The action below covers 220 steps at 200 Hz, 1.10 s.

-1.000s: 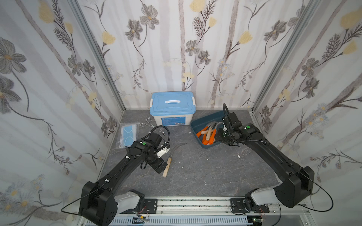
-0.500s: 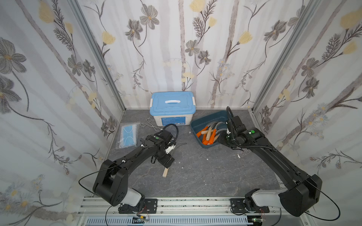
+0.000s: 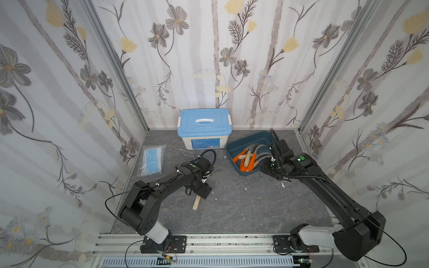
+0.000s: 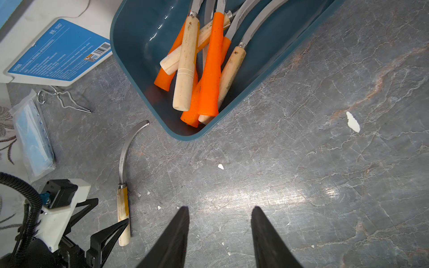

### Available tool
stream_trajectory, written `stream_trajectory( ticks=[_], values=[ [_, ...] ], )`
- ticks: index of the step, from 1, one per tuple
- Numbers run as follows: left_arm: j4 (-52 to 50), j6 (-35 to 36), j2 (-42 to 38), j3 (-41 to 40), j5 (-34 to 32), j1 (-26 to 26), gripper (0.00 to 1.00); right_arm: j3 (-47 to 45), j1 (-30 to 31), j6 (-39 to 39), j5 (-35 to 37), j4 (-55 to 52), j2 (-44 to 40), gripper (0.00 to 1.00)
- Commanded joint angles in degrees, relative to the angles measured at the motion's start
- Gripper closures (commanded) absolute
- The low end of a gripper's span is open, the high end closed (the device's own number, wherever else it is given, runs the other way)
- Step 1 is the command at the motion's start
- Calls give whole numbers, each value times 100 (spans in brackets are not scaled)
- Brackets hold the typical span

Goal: Put small sickles into storage boxes
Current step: Pick up the sickle at the center of the board.

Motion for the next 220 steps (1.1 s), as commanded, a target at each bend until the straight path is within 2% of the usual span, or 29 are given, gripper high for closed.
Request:
stream_trajectory(
  ticks=[1,19,101,153,201,220],
  values=[
    [190,-270,41,-84,-265,-13,4,-60,8,106,143,25,-36,54],
    [288,-373,45,-159,-400,-3,4,-74,7,122,154,19,-25,54],
    [409,-562,181,-239,-157,-12,6,-94,1,168,209,17,-47,54],
    [584,-727,259,-358,-95,-12,15,-157,-2,228,279,-87,-176,54],
    [573,-788,419,-330,-90,-12,16,-406,-1,290,329,-115,-404,54],
    [554,-815,460,-312,-146,-16,24,-443,-5,326,358,-97,-477,54]
  ],
)
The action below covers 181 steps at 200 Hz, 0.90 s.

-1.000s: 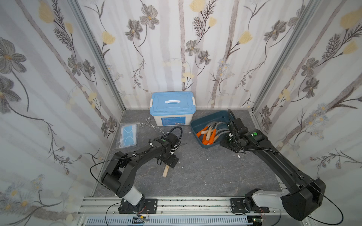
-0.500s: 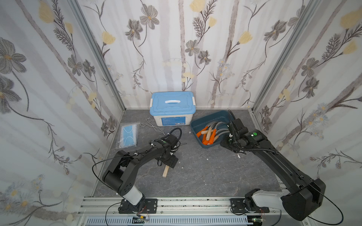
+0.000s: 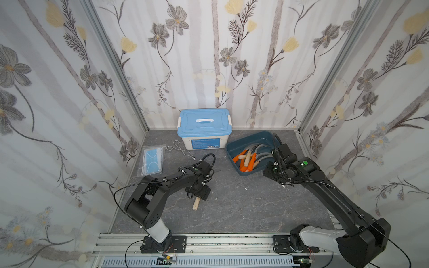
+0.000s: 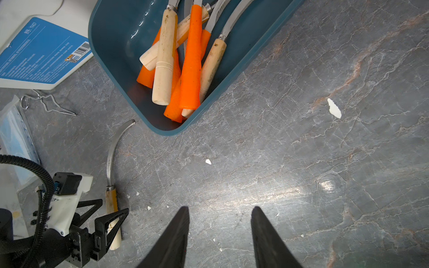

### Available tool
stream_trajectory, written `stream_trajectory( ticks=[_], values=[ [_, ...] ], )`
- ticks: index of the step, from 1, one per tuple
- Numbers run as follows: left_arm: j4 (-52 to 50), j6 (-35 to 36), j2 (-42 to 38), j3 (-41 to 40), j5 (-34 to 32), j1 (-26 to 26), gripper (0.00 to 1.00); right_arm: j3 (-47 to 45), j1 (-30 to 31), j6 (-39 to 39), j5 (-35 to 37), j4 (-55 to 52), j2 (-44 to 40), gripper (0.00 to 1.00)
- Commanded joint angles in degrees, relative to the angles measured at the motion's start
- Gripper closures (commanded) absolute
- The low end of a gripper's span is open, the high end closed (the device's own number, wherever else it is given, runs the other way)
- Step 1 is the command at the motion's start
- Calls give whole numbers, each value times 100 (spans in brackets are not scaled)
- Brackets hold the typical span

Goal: Put small sickles into storage boxes
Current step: Pick up the sickle at the center of the board.

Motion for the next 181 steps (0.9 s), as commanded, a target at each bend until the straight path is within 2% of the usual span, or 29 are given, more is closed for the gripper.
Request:
stream_trajectory(
  ticks=[1,22,30,72,90,122,132,166,181],
  values=[
    [21,-121,50,41,-48,2,25,-40,1,118,190,-14,-73,54],
    [-35,-173,168,92,-40,8,28,-24,-9,121,201,-14,-91,54],
    [-37,-173,190,89,-14,-2,33,-15,-8,111,199,-22,-87,54],
    [-35,-195,203,89,-2,2,35,-40,-26,110,260,-64,-177,54],
    [-41,-207,202,89,91,-7,43,-41,-35,127,283,-79,-216,54],
    [-59,-217,242,113,62,-16,44,-14,-56,145,339,-126,-310,54],
    [-59,-214,238,113,87,-20,48,-14,-64,140,365,-153,-327,54],
    [-68,-219,171,97,72,-25,51,-32,-68,138,410,-181,-372,54],
    [-68,-226,126,93,55,-23,55,-34,-67,136,418,-181,-356,54]
  ],
)
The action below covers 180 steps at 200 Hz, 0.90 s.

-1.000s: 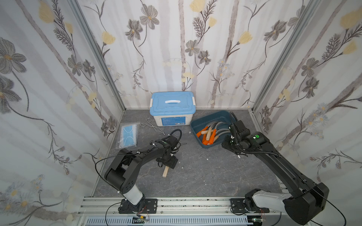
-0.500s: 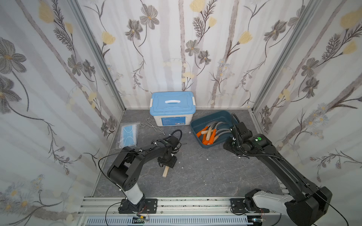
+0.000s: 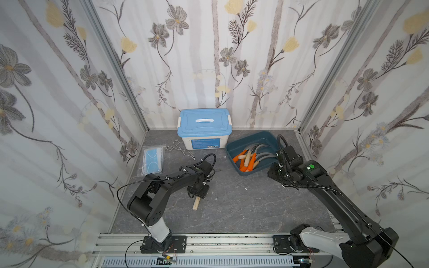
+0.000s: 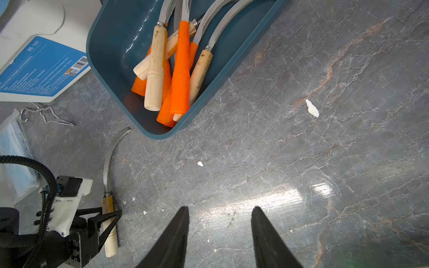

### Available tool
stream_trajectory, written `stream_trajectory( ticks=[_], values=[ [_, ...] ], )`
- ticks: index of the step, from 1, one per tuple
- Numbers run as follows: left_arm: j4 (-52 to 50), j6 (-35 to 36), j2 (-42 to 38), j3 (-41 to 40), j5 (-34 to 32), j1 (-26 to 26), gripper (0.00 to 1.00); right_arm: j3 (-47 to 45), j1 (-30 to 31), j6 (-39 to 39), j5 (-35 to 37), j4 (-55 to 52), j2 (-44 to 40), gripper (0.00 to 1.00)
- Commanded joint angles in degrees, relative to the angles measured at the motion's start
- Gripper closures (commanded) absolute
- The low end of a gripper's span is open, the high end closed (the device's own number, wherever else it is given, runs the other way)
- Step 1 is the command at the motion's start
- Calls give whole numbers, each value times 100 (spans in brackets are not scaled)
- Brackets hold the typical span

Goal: Put small sickles into storage boxes
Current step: Pick up the sickle at the center of the board.

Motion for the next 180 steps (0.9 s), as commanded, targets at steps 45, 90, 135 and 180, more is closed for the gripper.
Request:
stream_trajectory(
  ticks=[45,90,135,180],
  values=[
    [-67,-89,-110,-6,-9,3,67,11,-10,43,111,136,119,54],
    [-110,-77,-127,17,25,8,82,-14,-20,31,128,159,139,54],
    [-130,-73,-206,26,1,1,90,-75,-16,33,117,211,146,54],
    [-219,-24,-400,61,-36,9,95,-120,-17,33,93,281,179,54]
  ],
)
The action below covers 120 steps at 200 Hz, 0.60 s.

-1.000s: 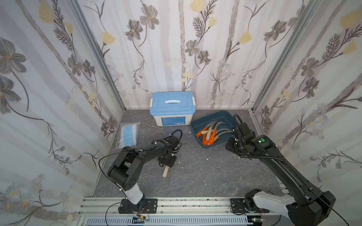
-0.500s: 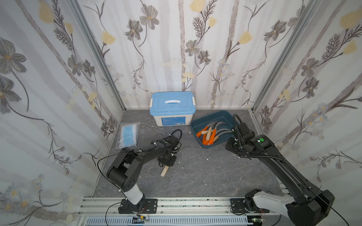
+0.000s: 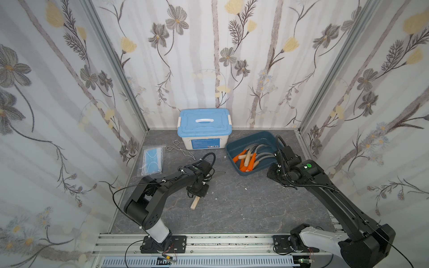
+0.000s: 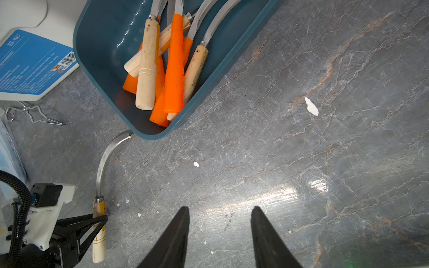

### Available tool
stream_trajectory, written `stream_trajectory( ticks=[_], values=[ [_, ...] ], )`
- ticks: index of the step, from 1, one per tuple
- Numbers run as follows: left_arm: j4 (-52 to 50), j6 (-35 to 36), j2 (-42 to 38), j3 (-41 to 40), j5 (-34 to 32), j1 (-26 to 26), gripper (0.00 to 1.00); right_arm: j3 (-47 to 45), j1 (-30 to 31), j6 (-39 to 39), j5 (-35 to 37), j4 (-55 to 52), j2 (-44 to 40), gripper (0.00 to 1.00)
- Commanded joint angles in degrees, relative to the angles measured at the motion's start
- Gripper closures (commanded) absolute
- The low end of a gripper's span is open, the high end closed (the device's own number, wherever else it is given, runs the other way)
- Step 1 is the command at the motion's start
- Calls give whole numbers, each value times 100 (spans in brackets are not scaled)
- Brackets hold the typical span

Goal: Put small sickles into storage boxes
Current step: Pick up the sickle at the center of the board.

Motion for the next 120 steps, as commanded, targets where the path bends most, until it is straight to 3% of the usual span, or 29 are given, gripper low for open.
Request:
stream_trajectory(
  ticks=[1,120],
  values=[
    [-107,16,-109,65,-36,5,95,-26,-8,35,89,227,41,54],
    [-529,181,-679,917,59,-1,96,-32,-106,-17,80,392,68,54]
  ],
)
